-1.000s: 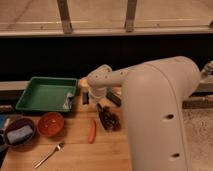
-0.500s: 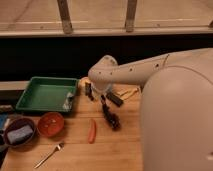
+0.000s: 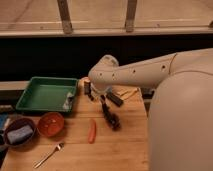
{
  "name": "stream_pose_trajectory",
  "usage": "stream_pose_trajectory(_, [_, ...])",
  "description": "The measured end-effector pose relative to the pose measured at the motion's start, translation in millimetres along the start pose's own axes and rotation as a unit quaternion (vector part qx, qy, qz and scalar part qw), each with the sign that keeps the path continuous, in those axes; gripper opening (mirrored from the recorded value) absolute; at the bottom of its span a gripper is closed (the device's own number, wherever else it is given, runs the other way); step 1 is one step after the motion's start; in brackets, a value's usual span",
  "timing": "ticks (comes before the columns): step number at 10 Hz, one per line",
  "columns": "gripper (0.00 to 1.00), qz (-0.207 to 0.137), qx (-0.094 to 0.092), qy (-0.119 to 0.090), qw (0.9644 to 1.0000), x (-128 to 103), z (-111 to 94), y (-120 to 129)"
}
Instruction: Place brush in table surface
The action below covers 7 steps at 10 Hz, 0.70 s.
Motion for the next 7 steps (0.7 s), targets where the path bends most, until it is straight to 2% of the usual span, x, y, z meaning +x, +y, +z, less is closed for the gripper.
stream_pose_trajectory(4, [0.00,0.004,-0.065,0.035,0.9973,19.4,66.8,27.2])
stream_pose_trajectory(7, [0.00,0.007,-0.105,0.062,0.9925,27.1,92.9,42.3])
